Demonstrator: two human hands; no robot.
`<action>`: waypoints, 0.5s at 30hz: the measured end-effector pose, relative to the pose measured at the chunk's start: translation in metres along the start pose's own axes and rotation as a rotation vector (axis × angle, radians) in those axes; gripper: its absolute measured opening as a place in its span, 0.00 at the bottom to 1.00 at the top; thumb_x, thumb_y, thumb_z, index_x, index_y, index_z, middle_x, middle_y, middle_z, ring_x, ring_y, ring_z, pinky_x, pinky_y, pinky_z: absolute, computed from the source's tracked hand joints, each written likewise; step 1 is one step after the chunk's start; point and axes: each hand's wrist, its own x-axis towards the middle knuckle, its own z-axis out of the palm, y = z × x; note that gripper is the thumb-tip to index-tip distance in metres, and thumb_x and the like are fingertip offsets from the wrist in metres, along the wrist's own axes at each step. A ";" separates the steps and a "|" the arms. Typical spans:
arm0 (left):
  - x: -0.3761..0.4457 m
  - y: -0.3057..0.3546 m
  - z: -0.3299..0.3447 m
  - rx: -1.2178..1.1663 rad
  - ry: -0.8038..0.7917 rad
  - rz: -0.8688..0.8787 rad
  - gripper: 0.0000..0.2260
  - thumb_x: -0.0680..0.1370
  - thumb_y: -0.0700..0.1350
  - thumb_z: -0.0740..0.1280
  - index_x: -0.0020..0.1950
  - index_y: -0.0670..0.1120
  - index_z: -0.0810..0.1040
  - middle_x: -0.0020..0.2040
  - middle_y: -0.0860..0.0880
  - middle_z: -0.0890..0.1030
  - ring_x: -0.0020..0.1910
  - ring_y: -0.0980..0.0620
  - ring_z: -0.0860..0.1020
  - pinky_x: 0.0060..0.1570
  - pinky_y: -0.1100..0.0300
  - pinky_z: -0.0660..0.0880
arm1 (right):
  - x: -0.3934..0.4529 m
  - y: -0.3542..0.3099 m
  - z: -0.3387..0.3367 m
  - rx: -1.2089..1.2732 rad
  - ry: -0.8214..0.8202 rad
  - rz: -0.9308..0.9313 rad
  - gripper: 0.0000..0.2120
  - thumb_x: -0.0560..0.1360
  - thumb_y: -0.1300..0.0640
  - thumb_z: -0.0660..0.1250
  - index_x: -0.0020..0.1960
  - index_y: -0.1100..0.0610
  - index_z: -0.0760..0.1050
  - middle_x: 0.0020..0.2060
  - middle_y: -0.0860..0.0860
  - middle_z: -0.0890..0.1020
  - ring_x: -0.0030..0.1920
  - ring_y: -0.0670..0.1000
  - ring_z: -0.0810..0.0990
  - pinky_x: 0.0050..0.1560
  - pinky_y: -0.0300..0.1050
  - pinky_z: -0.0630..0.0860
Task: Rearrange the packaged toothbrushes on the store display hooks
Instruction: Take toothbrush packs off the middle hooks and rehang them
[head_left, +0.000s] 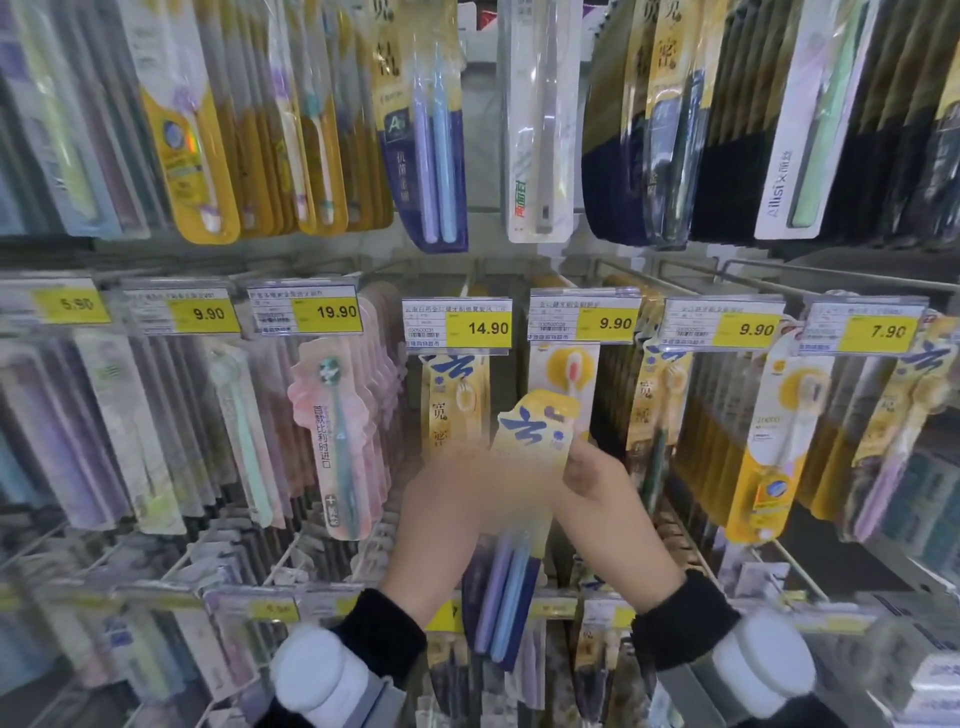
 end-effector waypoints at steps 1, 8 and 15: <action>0.001 -0.001 -0.002 0.009 0.040 0.013 0.05 0.80 0.47 0.66 0.46 0.56 0.78 0.40 0.53 0.83 0.35 0.57 0.78 0.37 0.56 0.77 | 0.003 -0.001 0.001 0.028 0.010 0.022 0.09 0.79 0.52 0.69 0.59 0.47 0.82 0.53 0.41 0.87 0.53 0.43 0.85 0.59 0.51 0.81; 0.030 0.004 -0.019 0.137 0.282 0.090 0.12 0.78 0.56 0.67 0.59 0.54 0.73 0.40 0.53 0.75 0.39 0.52 0.75 0.41 0.59 0.71 | 0.009 -0.005 -0.009 0.086 -0.066 0.069 0.13 0.80 0.51 0.67 0.64 0.48 0.77 0.57 0.45 0.86 0.59 0.47 0.84 0.64 0.56 0.78; 0.039 0.007 -0.019 0.175 0.234 0.095 0.05 0.79 0.50 0.68 0.44 0.60 0.77 0.47 0.51 0.79 0.44 0.54 0.77 0.48 0.60 0.73 | 0.006 -0.004 -0.010 0.085 -0.093 0.056 0.12 0.81 0.52 0.65 0.64 0.48 0.77 0.56 0.44 0.87 0.57 0.46 0.85 0.62 0.57 0.80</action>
